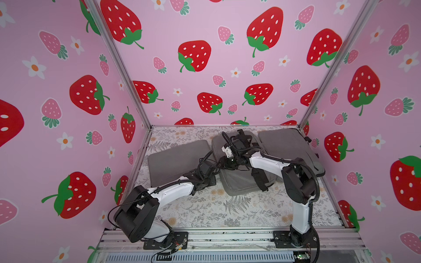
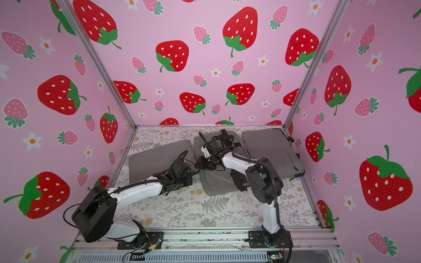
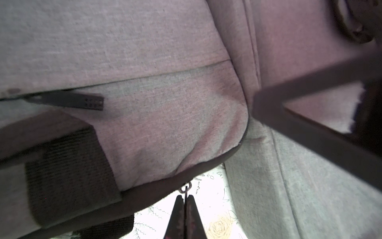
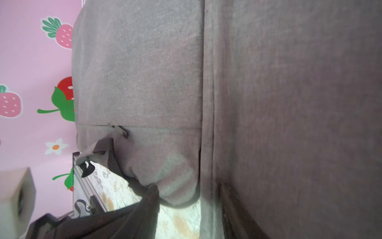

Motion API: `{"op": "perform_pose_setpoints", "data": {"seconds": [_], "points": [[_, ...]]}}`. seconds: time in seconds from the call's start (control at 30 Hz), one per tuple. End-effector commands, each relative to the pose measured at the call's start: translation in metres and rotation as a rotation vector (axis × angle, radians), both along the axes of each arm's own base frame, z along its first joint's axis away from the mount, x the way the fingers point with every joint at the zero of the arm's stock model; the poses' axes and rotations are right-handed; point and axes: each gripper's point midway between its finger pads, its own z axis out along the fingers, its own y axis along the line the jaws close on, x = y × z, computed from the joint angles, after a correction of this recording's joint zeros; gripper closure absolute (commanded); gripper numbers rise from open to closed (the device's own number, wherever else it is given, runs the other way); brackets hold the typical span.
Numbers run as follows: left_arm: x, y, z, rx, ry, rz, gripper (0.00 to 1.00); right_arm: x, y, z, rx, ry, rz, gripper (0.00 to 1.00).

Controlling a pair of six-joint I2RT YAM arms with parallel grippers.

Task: Put the mouse into the laptop bag
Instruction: Zip the zipper on the zippered laptop bag.

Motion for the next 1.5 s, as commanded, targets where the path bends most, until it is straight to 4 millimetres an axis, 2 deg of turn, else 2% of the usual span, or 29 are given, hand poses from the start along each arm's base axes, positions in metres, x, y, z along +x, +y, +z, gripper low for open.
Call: {"op": "perform_pose_setpoints", "data": {"seconds": [0.0,0.07,0.13,0.2,0.27,0.43,0.5,0.63,0.73,0.87,1.07,1.17,1.2,1.23,1.3,1.47], "points": [[0.004,-0.003,0.005,-0.039,-0.019,-0.014,1.00,-0.013,-0.020,0.034,-0.047,-0.073,-0.008,0.51],[0.005,0.000,0.007,-0.047,-0.025,-0.009,1.00,-0.017,-0.027,0.046,-0.038,-0.088,-0.015,0.55],[0.004,0.003,0.009,-0.054,-0.029,-0.004,1.00,-0.025,-0.029,0.048,-0.031,-0.072,-0.010,0.64],[0.004,0.007,0.011,-0.058,-0.034,-0.001,1.00,-0.032,-0.028,0.043,-0.024,-0.052,-0.009,0.76],[0.004,0.010,0.013,-0.069,-0.038,0.005,1.00,-0.039,-0.023,0.031,-0.009,-0.009,-0.004,0.79],[0.001,0.014,0.014,-0.076,-0.038,0.009,1.00,-0.060,0.007,-0.006,0.059,0.131,0.029,0.72],[0.000,0.014,0.012,-0.075,-0.034,0.006,1.00,-0.066,0.024,-0.013,0.090,0.163,0.060,0.70],[0.000,0.014,0.009,-0.079,-0.026,0.004,1.00,-0.063,0.042,-0.021,0.129,0.196,0.065,0.55],[-0.001,0.012,0.006,-0.083,-0.018,0.001,1.00,-0.056,0.044,-0.022,0.131,0.181,0.047,0.50],[-0.002,0.009,0.000,-0.090,-0.001,-0.005,1.00,-0.048,0.044,-0.023,0.136,0.173,0.015,0.49],[-0.009,0.003,-0.008,-0.135,0.022,-0.007,1.00,-0.025,0.039,-0.057,0.080,0.176,-0.094,0.49],[-0.014,0.000,-0.011,-0.142,0.033,-0.013,1.00,-0.013,0.037,-0.064,0.086,0.163,-0.140,0.57],[-0.016,0.000,-0.012,-0.141,0.039,-0.012,1.00,-0.009,0.036,-0.063,0.093,0.153,-0.154,0.64],[-0.017,0.001,-0.014,-0.141,0.042,-0.011,1.00,-0.004,0.032,-0.061,0.095,0.139,-0.172,0.80],[-0.020,0.005,-0.018,-0.131,0.050,-0.005,1.00,0.004,0.021,-0.054,0.077,0.110,-0.189,0.98],[-0.030,0.023,-0.038,-0.082,0.092,0.028,1.00,0.035,-0.005,-0.028,0.031,0.037,-0.176,1.00]]}}
